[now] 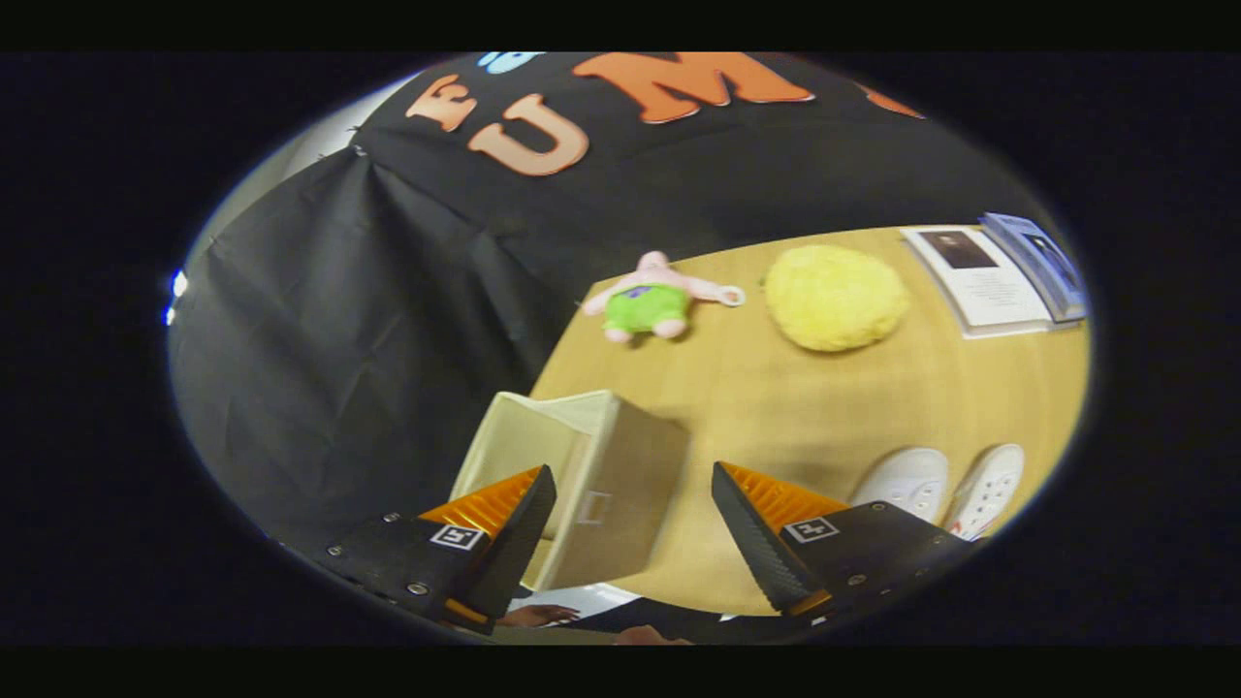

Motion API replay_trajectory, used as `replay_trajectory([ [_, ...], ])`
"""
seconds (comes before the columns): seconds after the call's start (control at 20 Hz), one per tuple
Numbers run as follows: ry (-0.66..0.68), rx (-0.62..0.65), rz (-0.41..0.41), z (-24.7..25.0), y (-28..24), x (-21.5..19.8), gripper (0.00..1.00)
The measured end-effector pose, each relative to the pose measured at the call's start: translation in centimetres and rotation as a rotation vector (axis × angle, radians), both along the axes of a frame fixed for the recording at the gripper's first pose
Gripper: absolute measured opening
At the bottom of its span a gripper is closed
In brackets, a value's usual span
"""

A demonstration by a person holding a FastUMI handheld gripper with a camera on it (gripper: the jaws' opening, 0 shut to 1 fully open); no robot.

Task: Open the storage box then place both shoes into the box .Put the left shoe in first, then the right shoe, with the right side of both shoes facing outward in a uniform manner.

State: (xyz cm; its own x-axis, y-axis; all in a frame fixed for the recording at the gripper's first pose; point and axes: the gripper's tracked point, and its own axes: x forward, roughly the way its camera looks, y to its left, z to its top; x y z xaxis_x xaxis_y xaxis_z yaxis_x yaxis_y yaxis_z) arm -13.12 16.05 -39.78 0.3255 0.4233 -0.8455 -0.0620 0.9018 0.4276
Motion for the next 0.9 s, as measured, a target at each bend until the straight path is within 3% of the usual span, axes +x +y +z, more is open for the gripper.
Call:
replay_trajectory([
  [0.15,0.042,-0.097,-0.084,-2.5,-7.3,-2.4,0.96],
  [0.3,0.089,-0.188,-0.107,-5.4,-13.1,-5.4,0.96],
  [0.75,0.194,-0.323,0.026,-11.4,-17.5,-11.1,0.71],
  [0.9,0.19,-0.336,0.046,-12.7,-17.3,-11.2,0.68],
])
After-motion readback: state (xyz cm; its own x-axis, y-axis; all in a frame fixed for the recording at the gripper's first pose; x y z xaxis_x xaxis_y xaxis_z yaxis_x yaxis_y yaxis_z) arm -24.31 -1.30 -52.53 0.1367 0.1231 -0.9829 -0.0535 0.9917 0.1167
